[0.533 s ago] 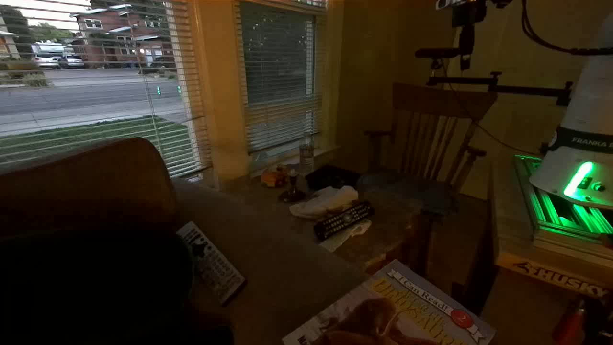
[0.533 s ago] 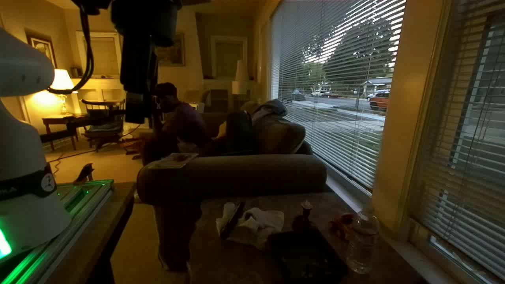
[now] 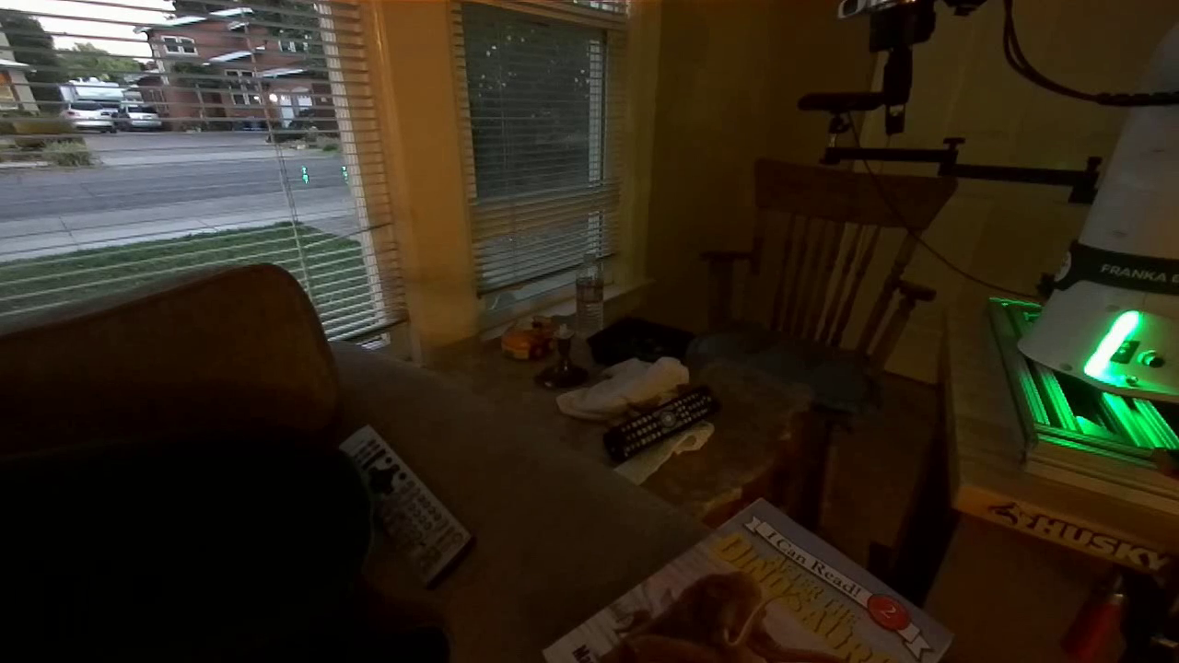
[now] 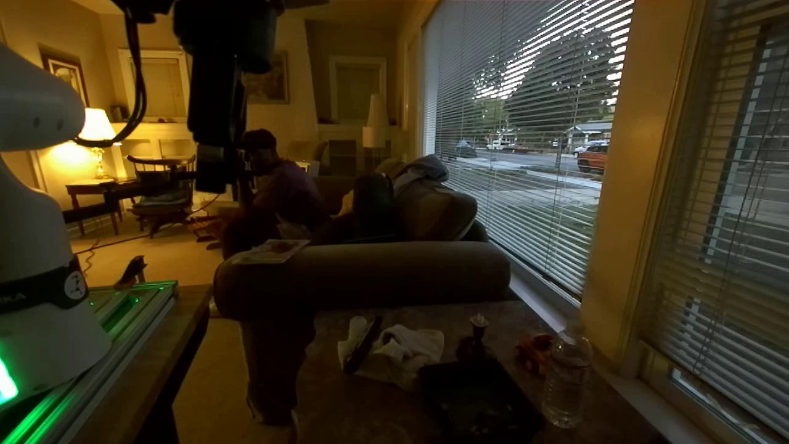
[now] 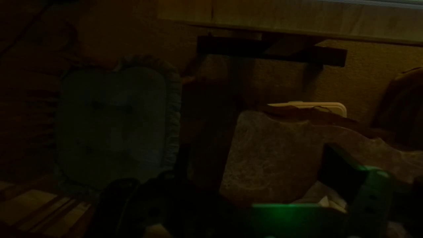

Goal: Empty the contents of the black container onto the table

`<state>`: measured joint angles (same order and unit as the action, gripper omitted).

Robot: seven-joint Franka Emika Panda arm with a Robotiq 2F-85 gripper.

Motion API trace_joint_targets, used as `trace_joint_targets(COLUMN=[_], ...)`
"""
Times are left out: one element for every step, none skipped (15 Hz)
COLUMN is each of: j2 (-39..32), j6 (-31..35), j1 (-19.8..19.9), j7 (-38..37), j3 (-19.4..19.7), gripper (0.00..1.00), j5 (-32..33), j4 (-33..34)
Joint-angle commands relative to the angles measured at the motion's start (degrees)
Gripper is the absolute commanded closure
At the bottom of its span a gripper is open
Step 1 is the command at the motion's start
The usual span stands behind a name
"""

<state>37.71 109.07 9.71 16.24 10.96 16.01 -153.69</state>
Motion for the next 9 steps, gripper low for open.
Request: trace_joint_targets(j2=[0.0,0.4,-1.2,-4.5,-7.5,-11.7,-15.5,-18.5,-21.9], j6=[-0.2,2.5,5.7,10.3,13.9,18.8,22.2,25.3,27.7], j1=[-0.3,0.2,0.5,1.0,1.5,1.9,2.2,2.7,2.9], j7=[-0.2,-1.9,-4.7,-8.0,-10.9,-13.8,-16.3,-18.4,-19.8], j3=[0.3,0.2,-0.1,-0.4,-0.9,-1.1,-1.5,-2.0,-2.3], gripper=[0.00,0.00,0.00,0.00,0.00,0.00,0.00,0.00,0.00], j5=[0.1,0.4,0.2,0.4,1.0,0.8,0.3,0.6,0.6], j4=[0.1,-0.6,-0.7,-0.5,-0.2,0.6,1.7,2.3,3.1])
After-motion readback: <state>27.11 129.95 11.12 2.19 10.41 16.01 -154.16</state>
